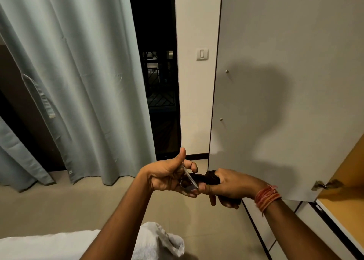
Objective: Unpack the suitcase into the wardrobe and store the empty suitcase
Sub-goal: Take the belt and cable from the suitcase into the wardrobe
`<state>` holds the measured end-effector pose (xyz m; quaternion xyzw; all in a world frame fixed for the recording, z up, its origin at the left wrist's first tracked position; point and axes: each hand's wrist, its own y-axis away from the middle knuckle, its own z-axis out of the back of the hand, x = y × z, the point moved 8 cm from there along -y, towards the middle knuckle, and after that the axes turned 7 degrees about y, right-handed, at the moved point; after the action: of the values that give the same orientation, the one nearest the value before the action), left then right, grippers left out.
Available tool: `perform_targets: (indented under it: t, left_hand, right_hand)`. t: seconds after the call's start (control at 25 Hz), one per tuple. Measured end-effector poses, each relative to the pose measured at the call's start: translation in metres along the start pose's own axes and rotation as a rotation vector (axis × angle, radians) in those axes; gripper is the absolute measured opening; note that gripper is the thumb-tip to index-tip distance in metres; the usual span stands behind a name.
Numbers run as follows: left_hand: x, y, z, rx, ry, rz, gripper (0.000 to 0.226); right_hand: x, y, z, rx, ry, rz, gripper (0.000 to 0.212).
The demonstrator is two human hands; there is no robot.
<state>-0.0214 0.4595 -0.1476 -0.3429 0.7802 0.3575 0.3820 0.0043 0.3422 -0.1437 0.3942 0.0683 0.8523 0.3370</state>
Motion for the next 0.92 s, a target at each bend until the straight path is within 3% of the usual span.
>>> perform_targets:
  t: [0.08, 0.2, 0.32, 0.48, 0.56, 0.68, 0.84, 0.92]
  left_hand:
    - [-0.003, 0.000, -0.005, 0.070, -0.125, 0.044, 0.058]
    - [-0.001, -0.008, 0.005, -0.099, -0.470, 0.164, 0.036]
    - [0.014, -0.026, -0.007, -0.083, -0.419, 0.094, 0.032]
    - [0.022, -0.044, -0.044, -0.078, 0.066, -0.240, 0.036]
    - [0.029, -0.051, -0.066, -0.029, 0.200, -0.257, 0.039]
    - [0.041, -0.060, -0.093, 0.034, 0.146, -0.250, 0.068]
    - [0.047, -0.077, -0.100, -0.166, -0.082, -0.346, 0.046]
    - [0.051, -0.090, -0.111, -0.206, -0.167, -0.369, 0.049]
  right_hand:
    - [-0.008, 0.007, -0.008, 0.090, -0.123, -0.068, 0.065]
    - [-0.009, 0.021, -0.025, 0.254, -0.264, -0.055, 0.070]
    - [0.002, 0.031, -0.027, 0.217, -0.524, 0.082, 0.061]
    - [0.002, 0.047, -0.020, -0.042, -0.744, 0.119, 0.052]
    - [-0.007, 0.055, -0.012, -0.295, -0.899, 0.092, 0.049]
    - [-0.036, 0.070, -0.004, -0.682, -1.132, 0.008, 0.048]
    - [-0.085, 0.101, -0.003, -1.102, -1.121, -0.205, 0.051]
    - [-0.099, 0.122, -0.003, -1.168, -0.997, -0.246, 0.050]
